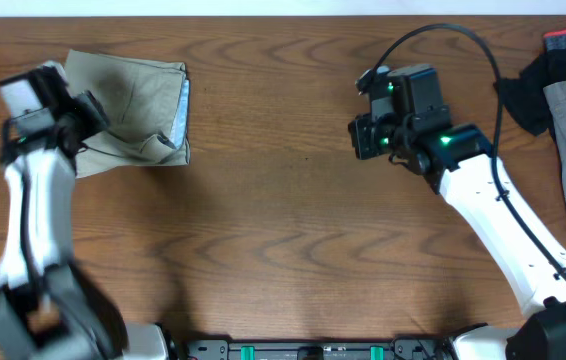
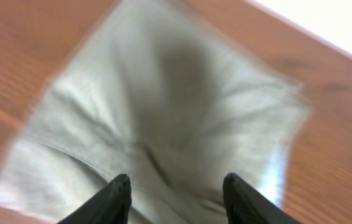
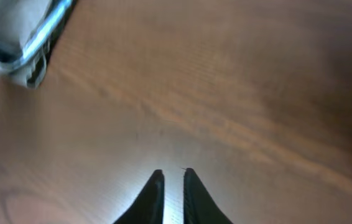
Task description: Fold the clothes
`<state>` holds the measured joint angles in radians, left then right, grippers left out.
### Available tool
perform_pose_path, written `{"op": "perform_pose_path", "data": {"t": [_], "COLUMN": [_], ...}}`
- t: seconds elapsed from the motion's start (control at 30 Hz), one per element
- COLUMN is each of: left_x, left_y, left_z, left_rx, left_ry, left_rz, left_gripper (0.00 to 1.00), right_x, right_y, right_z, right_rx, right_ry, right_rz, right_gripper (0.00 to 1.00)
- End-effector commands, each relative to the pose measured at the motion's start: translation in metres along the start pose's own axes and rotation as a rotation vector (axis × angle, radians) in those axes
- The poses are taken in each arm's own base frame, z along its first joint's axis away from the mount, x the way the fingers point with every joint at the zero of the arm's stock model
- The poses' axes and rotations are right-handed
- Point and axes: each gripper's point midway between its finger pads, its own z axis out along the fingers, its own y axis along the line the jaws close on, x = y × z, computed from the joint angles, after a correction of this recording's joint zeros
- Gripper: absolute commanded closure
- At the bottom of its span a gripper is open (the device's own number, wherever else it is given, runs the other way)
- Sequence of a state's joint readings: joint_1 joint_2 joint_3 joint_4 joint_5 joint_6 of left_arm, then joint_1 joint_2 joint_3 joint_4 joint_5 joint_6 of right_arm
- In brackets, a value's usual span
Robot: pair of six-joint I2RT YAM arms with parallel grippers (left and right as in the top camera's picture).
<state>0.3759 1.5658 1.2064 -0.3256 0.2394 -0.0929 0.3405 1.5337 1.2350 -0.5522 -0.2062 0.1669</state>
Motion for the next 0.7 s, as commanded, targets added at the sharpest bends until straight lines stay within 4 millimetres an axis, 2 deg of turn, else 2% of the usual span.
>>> {"op": "perform_pose_path", "data": {"t": [0.0,0.1,0.17,0.27,0.33,0.37,0.4,0.43,0.47,0.67], "left_x": [-0.013,0.003,0.026,0.051,0.063,0.067,0.071,0.073,0.076,0.086], "left_y": [-0.035,-0.050,-0.065,-0.085,-0.101,-0.108,-0.114,-0.115,-0.115,-0.114], "left_z": [-0.058,-0.096,-0.122,-0.143,-0.154,-0.158,-0.162,-0.163,-0.163,-0.154], "left_rx": [0.101,0.122,0.155,0.200,0.238,0.253,0.249,0.236,0.212,0.164], "left_ry": [-0.065,-0.039,0.012,0.062,0.076,0.078,0.078,0.078,0.083,0.120], "left_rz": [0.110,0.126,0.188,0.277,0.322,0.345,0.374,0.391,0.411,0.446], "left_gripper": [0.46,0.46,0.46,0.42,0.38,0.28,0.06,0.02,0.02,0.02], "right_x": [-0.026,-0.037,-0.043,-0.045,-0.044,-0.044,-0.043,-0.042,-0.041,-0.023], "right_y": [-0.019,-0.037,-0.052,-0.062,-0.067,-0.069,-0.071,-0.072,-0.072,-0.072], "right_z": [-0.026,-0.042,-0.056,-0.070,-0.077,-0.080,-0.082,-0.082,-0.082,-0.079], "right_rx": [0.040,0.067,0.093,0.119,0.138,0.148,0.155,0.159,0.159,0.164], "right_ry": [-0.111,-0.165,-0.199,-0.220,-0.224,-0.226,-0.225,-0.223,-0.219,-0.144], "right_rz": [0.104,0.161,0.174,0.133,0.115,0.120,0.123,0.125,0.126,0.144], "right_gripper": [0.85,0.83,0.79,0.75,0.64,0.56,0.42,0.33,0.01,0.01]}}
